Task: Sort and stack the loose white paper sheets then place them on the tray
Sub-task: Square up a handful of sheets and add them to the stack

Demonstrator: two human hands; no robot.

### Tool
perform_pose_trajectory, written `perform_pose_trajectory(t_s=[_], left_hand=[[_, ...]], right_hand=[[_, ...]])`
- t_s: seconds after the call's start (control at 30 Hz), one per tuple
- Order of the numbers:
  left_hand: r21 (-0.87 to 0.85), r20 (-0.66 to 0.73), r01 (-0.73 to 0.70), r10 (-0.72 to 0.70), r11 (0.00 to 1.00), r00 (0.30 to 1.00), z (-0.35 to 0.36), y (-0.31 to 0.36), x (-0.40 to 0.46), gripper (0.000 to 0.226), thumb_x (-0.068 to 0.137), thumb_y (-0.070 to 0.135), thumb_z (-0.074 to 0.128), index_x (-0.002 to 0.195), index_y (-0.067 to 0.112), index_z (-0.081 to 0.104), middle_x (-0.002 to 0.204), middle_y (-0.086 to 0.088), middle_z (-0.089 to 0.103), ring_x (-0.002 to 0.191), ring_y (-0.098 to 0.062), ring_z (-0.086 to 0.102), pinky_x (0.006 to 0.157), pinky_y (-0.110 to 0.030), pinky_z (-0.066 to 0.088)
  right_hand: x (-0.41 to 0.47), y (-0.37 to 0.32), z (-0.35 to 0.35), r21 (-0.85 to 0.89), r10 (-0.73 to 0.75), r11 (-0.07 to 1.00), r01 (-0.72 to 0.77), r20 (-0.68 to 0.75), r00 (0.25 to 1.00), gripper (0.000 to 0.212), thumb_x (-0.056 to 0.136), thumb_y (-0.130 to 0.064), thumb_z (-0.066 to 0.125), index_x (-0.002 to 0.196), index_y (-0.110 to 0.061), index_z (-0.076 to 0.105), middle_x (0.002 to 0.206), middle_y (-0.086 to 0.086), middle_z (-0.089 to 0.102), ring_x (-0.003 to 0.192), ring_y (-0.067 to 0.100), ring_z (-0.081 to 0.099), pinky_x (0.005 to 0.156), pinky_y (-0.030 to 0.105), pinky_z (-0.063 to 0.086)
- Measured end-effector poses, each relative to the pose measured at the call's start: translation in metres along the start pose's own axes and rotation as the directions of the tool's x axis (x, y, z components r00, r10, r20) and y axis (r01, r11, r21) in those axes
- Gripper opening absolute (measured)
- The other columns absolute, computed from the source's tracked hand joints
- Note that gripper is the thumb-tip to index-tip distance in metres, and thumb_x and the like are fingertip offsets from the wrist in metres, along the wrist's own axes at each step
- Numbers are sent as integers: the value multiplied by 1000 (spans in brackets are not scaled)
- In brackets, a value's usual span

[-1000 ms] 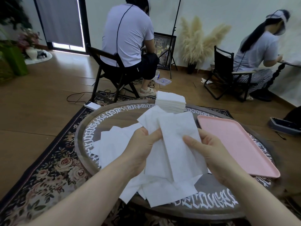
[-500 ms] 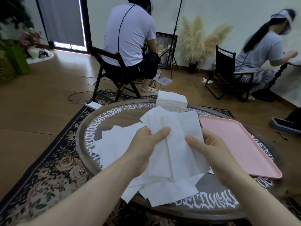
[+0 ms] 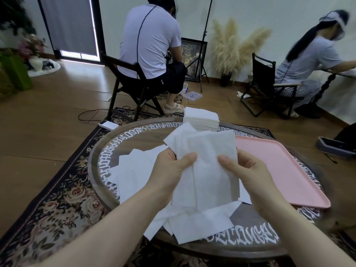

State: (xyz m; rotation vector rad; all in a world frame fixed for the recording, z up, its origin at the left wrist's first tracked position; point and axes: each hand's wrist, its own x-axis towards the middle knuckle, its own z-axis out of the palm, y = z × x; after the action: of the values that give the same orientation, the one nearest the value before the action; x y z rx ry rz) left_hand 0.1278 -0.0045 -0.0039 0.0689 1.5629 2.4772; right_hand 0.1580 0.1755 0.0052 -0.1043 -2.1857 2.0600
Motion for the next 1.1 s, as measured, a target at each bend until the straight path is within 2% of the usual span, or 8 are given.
perform_pose_trajectory(t_s=[0.1, 0.23, 0.37, 0.57, 0.67, 0.77, 0.83, 1.1], left_hand=[[-10, -46, 3, -3, 1000, 999, 0, -2, 2, 15, 96, 18, 60, 87, 11, 70, 83, -2, 77, 75, -15, 73, 64, -25, 57], [-127, -58, 61, -69, 990, 996, 1, 0, 3, 20, 100, 22, 54, 94, 9, 67, 80, -2, 77, 70, -12, 73, 55, -22, 56], [-153, -24, 130, -135, 980, 991, 3, -4, 2, 25, 102, 25, 50, 110, 8, 67, 96, -5, 77, 82, -15, 74, 68, -27, 59], [-173, 34, 185, -182, 967, 983, 9, -9, 1, 38, 101, 36, 49, 115, 7, 69, 107, -10, 75, 96, -22, 73, 80, -35, 57], [-185, 26, 178, -177, 966, 984, 7, -11, 2, 40, 102, 37, 44, 115, 7, 68, 108, -9, 75, 100, -23, 71, 88, -38, 55], [-174, 13, 157, -157, 972, 988, 4, -10, 4, 36, 103, 35, 43, 109, 11, 68, 101, -5, 77, 90, -16, 74, 70, -28, 59], [-154, 6, 154, -155, 976, 988, 3, -11, 5, 35, 103, 34, 43, 110, 10, 68, 101, -6, 77, 90, -16, 74, 68, -27, 59], [-174, 60, 171, -163, 970, 985, 6, -13, 2, 39, 104, 36, 41, 112, 10, 69, 108, -9, 75, 98, -22, 72, 81, -37, 57]], right_hand=[[0, 3, 1, -129, -95, 989, 78, -136, 986, 13, 85, -34, 70, 85, -22, 76, 87, 5, 76, 79, 18, 69, 74, 38, 54], [4, -3, -5, -94, -198, 980, 177, -319, 927, 19, 97, -23, 60, 83, -21, 73, 80, -3, 75, 71, 12, 66, 69, 36, 53], [1, -10, 1, 200, -76, 975, 96, -104, 992, 19, 82, -25, 63, 96, -14, 70, 91, 4, 78, 76, 16, 73, 63, 26, 59], [-5, 0, 18, 140, 61, 988, -63, 18, 998, 14, 95, -15, 57, 104, -12, 67, 88, 7, 78, 74, 17, 75, 56, 24, 57], [-2, -6, 16, 310, 50, 948, -74, 84, 995, 23, 86, -21, 60, 105, -11, 67, 94, 7, 77, 77, 18, 75, 58, 27, 58], [-2, -18, 11, 459, -38, 887, -44, 168, 985, 22, 81, -21, 58, 95, -14, 74, 86, 5, 77, 65, 15, 72, 52, 25, 57], [-3, -18, 12, 424, -11, 903, -70, 185, 983, 21, 81, -19, 59, 95, -12, 73, 80, 8, 75, 56, 16, 70, 45, 25, 54], [1, 5, 16, 158, 80, 984, -82, 20, 997, 20, 88, -20, 66, 105, -10, 63, 92, 8, 77, 79, 22, 75, 62, 31, 61]])
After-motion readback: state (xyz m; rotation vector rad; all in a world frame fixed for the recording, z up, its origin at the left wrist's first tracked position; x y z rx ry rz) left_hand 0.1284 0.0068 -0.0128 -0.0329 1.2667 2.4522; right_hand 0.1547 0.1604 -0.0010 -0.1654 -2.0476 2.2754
